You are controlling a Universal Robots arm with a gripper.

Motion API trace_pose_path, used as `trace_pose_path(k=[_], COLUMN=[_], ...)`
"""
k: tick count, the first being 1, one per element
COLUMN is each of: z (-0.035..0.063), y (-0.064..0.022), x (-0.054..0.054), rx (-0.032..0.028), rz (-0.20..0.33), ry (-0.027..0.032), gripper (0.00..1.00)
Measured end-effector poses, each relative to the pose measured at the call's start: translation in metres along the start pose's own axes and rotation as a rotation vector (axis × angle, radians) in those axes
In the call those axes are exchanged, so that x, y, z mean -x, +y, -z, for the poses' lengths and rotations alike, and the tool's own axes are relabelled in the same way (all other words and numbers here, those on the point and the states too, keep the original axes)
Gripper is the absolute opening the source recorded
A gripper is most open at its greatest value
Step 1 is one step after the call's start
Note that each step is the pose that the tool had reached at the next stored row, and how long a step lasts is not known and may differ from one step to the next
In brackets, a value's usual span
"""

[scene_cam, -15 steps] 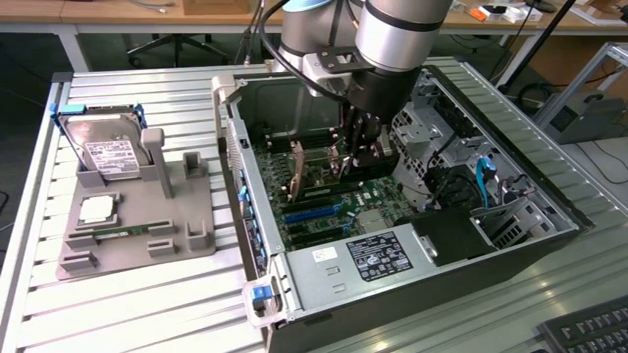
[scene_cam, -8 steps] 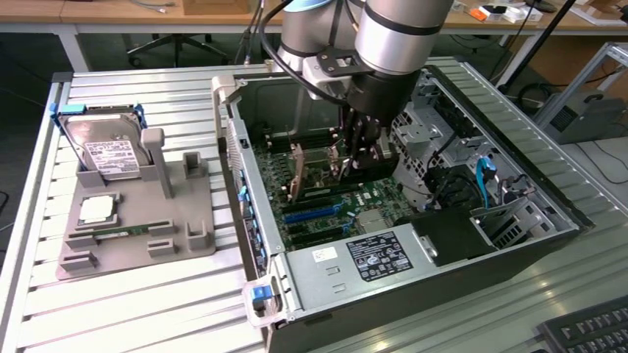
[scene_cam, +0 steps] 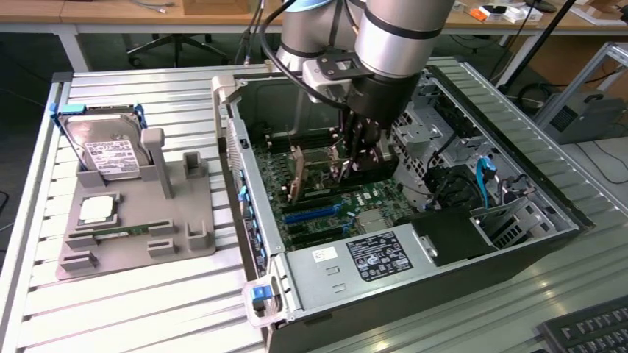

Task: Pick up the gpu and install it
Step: 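Insert the gpu into the slot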

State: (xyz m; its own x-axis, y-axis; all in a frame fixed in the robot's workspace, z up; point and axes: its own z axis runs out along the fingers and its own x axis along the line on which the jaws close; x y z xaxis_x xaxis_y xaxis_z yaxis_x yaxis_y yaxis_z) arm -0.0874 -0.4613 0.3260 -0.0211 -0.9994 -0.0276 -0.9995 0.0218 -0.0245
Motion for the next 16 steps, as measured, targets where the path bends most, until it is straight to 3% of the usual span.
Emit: trace_pose_path(k=[16], z=[-0.0054], y=[0.0001], x=[-0.0023], rx=[0.0001], rz=[0.000], ry=[0.0000], gripper=[0.27])
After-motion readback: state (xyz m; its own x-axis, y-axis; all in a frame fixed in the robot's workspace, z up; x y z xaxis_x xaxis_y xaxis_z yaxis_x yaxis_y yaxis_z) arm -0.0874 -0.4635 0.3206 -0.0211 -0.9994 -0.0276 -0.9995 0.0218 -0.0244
